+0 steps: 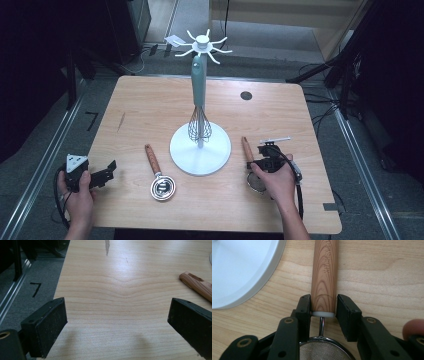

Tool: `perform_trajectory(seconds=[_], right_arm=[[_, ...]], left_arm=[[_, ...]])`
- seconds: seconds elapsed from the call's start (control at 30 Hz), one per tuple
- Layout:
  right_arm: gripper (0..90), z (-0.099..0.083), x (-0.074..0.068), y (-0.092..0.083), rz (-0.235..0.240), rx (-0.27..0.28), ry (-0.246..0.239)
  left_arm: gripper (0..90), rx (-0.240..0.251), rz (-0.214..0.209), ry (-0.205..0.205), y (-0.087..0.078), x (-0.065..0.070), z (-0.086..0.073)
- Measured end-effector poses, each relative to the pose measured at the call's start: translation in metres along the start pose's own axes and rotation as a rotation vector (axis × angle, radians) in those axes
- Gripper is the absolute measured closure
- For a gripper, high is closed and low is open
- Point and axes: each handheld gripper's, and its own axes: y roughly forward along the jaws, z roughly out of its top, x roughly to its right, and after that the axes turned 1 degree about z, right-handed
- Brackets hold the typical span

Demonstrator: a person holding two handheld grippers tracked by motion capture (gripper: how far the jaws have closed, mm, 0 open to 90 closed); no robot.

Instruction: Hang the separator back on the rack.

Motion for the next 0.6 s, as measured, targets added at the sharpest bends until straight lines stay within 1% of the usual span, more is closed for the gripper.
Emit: perform_trajectory(seconds=[0.1, 0.2, 0.27, 0.47, 0.5, 0.6], right_arm=[[66.4, 0.0003, -0.0014, 0.0002, -0.011, -0.002, 0.006], [69.8, 0.0, -0.0021, 0.0005, -0.01, -0.004, -0.008], [70.0, -0.0002, -0.0024, 0.0, -0.013, -0.009, -0.004], [70.7, -0.0017, -0.001, -0.0006, -0.001, -0.003, -0.008], [70.7, -0.0023, -0.0008, -0.0005, -0.005, 0.007, -0.017], [70.8, -0.0027, -0.0007, -0.0005, -0.002, 0.013, -0.015]], left_arm=[[2.4, 0.0, 0.0, 0.0, 0.0, 0.0, 0.0], [2.4, 0.0, 0.0, 0.0, 0.0, -0.0001, 0.0], [2.4, 0.001, 0.0, -0.001, 0.0, 0.0, -0.0001], [2.5, 0.0, 0.001, -0.001, 0.0, 0.0, 0.0], [2.5, 0.0, 0.001, -0.001, 0.0, 0.0, 0.0], [2.5, 0.001, 0.0, -0.002, 0.0001, -0.0001, 0.0]])
